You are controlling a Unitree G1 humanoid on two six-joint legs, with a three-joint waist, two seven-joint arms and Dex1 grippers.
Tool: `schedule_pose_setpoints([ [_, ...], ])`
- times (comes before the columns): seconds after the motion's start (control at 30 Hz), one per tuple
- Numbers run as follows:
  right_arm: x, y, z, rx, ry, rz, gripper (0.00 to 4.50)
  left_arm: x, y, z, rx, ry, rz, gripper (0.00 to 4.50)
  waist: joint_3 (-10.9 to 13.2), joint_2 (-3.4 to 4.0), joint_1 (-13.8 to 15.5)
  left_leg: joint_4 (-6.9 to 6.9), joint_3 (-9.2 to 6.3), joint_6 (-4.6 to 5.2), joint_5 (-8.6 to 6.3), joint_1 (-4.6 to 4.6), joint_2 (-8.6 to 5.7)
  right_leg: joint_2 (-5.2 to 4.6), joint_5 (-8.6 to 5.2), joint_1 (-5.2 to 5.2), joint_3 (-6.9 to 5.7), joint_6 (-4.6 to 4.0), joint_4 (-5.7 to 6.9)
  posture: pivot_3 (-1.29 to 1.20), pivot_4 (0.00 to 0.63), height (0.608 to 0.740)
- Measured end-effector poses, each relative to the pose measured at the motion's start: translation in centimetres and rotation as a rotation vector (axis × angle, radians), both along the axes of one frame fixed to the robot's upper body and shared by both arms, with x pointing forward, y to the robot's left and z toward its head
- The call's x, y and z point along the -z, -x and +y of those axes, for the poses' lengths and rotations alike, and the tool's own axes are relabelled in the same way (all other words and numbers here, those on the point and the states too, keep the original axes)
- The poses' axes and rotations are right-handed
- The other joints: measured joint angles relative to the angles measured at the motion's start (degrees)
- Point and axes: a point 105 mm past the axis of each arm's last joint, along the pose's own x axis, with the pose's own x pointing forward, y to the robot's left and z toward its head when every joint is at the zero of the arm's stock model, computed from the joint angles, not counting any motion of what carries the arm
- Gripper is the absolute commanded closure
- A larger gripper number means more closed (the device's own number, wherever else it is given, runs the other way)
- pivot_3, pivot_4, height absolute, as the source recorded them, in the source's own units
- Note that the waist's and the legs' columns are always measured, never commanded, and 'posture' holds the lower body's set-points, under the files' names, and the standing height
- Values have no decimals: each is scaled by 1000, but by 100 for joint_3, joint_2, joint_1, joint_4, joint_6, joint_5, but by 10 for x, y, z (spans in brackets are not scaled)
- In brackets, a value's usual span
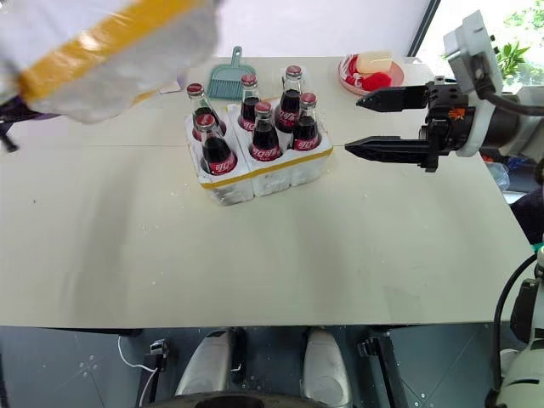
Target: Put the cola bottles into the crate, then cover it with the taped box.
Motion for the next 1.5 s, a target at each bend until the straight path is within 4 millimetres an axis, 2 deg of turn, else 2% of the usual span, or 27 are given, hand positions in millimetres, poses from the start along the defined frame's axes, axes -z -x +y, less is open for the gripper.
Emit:
schedule_pose_setpoints([
  [0.17, 7, -3, -3, 35, -34, 21, 0, -2, 2, -59, -9, -156, -95, 4096, -1, 4, 13, 0, -1, 1, 0, 4, -1, 4, 0, 0, 3, 0, 3, 0, 150, 736],
  [0.3, 8, -2, 1, 34, -62, 17, 0, -2, -4, -74, -45, -257, -162, 4096, -1, 3, 18, 2, -1, 1, 1, 3, -2, 4, 0, 1, 4, 0, 3, 0, 150, 736],
  [0.47, 10, -3, -1, 57, -75, 20, 0, 4, -5, -92, -5, -381, -206, 4096, -1, 3, 50, 4, -2, 1, 1, 2, -2, 4, 0, 3, 4, 0, 2, 0, 150, 736],
  [0.63, 8, -2, -4, 83, -95, 5, 0, 8, -2, -99, 20, -522, -268, 4096, -2, 4, 72, 4, -3, 1, 1, 4, -2, 4, 0, 5, 4, -1, 1, 0, 150, 736],
  [1.03, 18, -2, -4, 82, -97, 14, 0, 6, 6, -106, 52, -618, -287, 4096, -2, 3, 152, 9, -4, 2, 1, 5, -3, 3, 0, 10, 3, 0, 0, 0, 150, 736],
  [1.17, 18, -1, -4, 81, -95, 7, 0, 14, 8, -105, 54, -653, -272, 4096, -4, 3, 160, 9, -5, 2, 1, 6, -3, 3, 0, 11, 2, 0, 1, 0, 150, 736],
  [1.43, 38, 0, -15, 118, -89, 67, 0, 12, 9, -105, 44, -700, -282, 4096, -9, 2, 149, 10, -10, 2, 1, 12, -4, 3, 0, 21, -1, 0, -2, 0, 150, 736],
  [1.5, 41, 1, -17, 131, -89, 63, 0, 9, 8, -110, 58, -682, -291, 4096, -10, 4, 167, 11, -12, 2, 1, 11, -5, 4, 0, 22, -2, 0, -1, 0, 150, 736],
])
